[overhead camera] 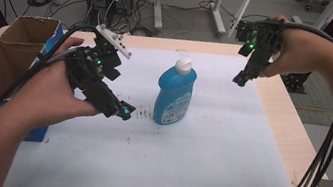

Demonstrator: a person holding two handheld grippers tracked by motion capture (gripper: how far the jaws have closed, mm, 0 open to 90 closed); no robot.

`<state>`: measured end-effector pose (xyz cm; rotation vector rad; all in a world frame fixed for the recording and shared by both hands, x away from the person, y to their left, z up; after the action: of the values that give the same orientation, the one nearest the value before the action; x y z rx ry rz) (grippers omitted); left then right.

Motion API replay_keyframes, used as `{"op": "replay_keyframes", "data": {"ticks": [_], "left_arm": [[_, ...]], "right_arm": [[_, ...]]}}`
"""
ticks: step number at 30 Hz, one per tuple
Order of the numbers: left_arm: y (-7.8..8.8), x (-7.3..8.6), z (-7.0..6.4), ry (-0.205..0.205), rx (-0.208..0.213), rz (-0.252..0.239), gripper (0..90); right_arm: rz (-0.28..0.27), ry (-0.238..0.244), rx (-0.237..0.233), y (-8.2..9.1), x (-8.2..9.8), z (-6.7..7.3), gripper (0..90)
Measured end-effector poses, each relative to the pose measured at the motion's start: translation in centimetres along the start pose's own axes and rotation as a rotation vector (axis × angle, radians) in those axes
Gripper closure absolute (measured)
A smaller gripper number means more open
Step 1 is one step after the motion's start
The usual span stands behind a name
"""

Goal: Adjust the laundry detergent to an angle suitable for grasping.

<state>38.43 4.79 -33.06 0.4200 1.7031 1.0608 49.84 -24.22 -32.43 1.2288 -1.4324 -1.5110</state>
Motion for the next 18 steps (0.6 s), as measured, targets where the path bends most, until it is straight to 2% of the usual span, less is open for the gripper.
{"op": "replay_keyframes", "data": {"ticks": [7, 14, 18], "left_arm": [[-1.2, -1.4, 0.6, 0.033, -0.023, -0.054, 1.7], [-2.7, -2.8, 0.6, 0.033, -0.011, -0.052, 1.7], [-3.6, -3.9, 0.8, 0.039, -0.010, -0.069, 1.7]], "right_arm": [[-0.003, -0.004, -0.003, -0.2, 0.5, 0.1, 2.3], [-0.005, -0.008, -0.004, -0.1, 0.6, 0.0, 2.3], [-0.008, 0.000, -0.004, -0.2, 0.5, 0.1, 2.3]]}}
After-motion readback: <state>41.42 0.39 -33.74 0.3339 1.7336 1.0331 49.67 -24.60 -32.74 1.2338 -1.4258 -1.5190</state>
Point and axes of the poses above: each handheld gripper's, and its own axes: y roughly backward along the jaws, x roughly out of its underside, z roughly to its left, the point moved 5 cm from there along -y, roughly forward along the jaws, and after that the axes turned 1 degree about -y, right-handed, at the moved point
